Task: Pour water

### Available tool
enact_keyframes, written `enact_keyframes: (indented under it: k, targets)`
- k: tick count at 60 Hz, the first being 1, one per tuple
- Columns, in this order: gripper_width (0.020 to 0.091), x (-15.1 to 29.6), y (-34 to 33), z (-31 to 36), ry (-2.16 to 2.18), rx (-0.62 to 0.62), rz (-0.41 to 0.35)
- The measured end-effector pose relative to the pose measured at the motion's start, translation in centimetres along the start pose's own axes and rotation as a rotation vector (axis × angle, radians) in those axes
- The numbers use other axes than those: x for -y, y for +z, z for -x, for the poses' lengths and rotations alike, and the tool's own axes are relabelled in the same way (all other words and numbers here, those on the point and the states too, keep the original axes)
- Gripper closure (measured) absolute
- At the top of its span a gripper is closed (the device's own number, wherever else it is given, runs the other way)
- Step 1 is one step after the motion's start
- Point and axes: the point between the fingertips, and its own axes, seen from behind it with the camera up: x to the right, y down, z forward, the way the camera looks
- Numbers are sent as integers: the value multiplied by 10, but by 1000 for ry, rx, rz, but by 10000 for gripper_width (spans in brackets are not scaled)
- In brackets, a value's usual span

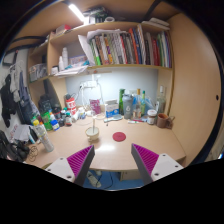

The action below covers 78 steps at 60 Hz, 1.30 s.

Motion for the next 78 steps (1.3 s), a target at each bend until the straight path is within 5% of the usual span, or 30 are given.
enact_keyframes:
  k: [33, 55, 78]
  targets:
    - [277, -35, -11, 95, -26, -19, 8]
    - [279, -76, 80, 302, -173, 285, 27]
    - [287, -98, 217, 461, -240, 543, -88]
